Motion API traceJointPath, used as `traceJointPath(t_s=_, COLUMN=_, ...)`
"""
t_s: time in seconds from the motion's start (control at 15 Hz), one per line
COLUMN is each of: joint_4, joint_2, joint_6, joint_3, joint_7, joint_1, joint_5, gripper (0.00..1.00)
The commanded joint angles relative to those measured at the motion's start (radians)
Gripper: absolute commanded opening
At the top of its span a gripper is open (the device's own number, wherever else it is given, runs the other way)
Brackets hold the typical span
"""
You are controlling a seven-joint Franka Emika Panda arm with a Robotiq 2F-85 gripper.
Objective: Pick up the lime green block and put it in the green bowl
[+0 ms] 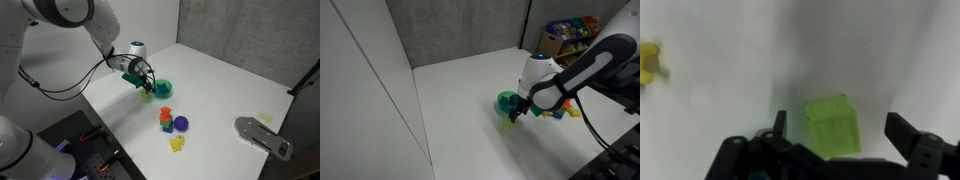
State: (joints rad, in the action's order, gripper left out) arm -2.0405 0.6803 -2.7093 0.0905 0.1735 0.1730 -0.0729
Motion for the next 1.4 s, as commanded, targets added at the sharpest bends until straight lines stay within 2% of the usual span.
traceJointPath(t_s=0.0, joint_4=0.078, joint_2=0.066, joint_6=-0.009, joint_3=-0.019, joint_7=-0.017, joint_1=0.024, joint_5=0.011, gripper=1.00)
traceJointPath(t_s=0.73, joint_4=0.207, joint_2=0.192, joint_6=-0.023, joint_3=-0.044, joint_7=-0.017, joint_1=0.060, joint_5=0.001, gripper=1.00)
traceJointPath(t_s=0.8, joint_4=0.213, joint_2=0.197, joint_6=-0.018, joint_3=-0.044, joint_7=-0.018, joint_1=0.063, joint_5=0.000, gripper=0.75)
traceJointPath(t_s=0.87, joint_4=0.218, joint_2=0.202, joint_6=-0.019, joint_3=-0.049, joint_7=-0.015, joint_1=0.069, joint_5=-0.001, gripper=0.74)
traceJointPath(t_s=1.2, joint_4=0.200, joint_2=0.179, joint_6=-0.008, joint_3=-0.066, joint_7=-0.004, joint_1=0.092, joint_5=-0.003, gripper=0.34)
traceJointPath(t_s=1.33, joint_4=0.188, joint_2=0.151, joint_6=0.004, joint_3=-0.064, joint_7=-0.003, joint_1=0.092, joint_5=0.002, gripper=0.32)
